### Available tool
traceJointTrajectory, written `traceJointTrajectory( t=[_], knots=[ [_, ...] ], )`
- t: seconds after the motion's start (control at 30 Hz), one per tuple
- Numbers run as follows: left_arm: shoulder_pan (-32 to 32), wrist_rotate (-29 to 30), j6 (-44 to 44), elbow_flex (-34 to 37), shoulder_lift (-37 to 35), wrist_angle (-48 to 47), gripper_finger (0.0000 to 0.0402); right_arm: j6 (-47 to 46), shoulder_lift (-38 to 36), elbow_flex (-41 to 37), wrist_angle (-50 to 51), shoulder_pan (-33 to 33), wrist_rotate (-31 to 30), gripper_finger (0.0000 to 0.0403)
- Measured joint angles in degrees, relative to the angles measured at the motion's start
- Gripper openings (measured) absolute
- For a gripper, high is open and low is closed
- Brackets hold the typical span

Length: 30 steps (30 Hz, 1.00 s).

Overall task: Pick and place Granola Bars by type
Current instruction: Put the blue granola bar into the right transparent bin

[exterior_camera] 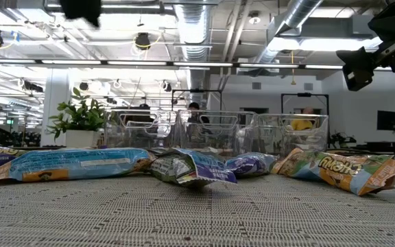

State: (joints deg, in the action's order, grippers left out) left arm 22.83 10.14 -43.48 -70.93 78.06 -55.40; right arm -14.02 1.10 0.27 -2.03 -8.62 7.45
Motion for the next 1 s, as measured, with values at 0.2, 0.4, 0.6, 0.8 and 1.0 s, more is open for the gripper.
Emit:
traceJointTrajectory(
  t=[0.2, 0.4, 0.6, 0.8, 1.0],
  knots=[
    [0.8, -5.2, -13.0, 9.8, 1.5, 5.3, 0.0181, 0.0, 0.0, 0.0, 0.0, 0.0, 0.0, 0.0260],
    [2.8, -8.9, -17.3, 15.3, 6.6, 13.5, 0.0181, 0.0, 0.0, 0.0, -0.1, 0.0, 0.0, 0.0260],
    [4.1, -9.2, -15.9, 15.7, 12.3, 12.6, 0.0181, 0.0, 0.0, 0.0, 0.0, 0.0, 0.0, 0.0260],
    [5.3, -7.9, -12.9, 15.7, 14.9, 16.9, 0.0181, 0.0, 0.0, 0.0, 0.0, 0.0, 0.0, 0.0260],
    [6.2, -4.8, -12.3, 15.7, 15.0, 18.5, 0.0180, 0.0, 0.0, 0.0, 0.0, 0.0, 0.0, 0.0260]
  ],
)
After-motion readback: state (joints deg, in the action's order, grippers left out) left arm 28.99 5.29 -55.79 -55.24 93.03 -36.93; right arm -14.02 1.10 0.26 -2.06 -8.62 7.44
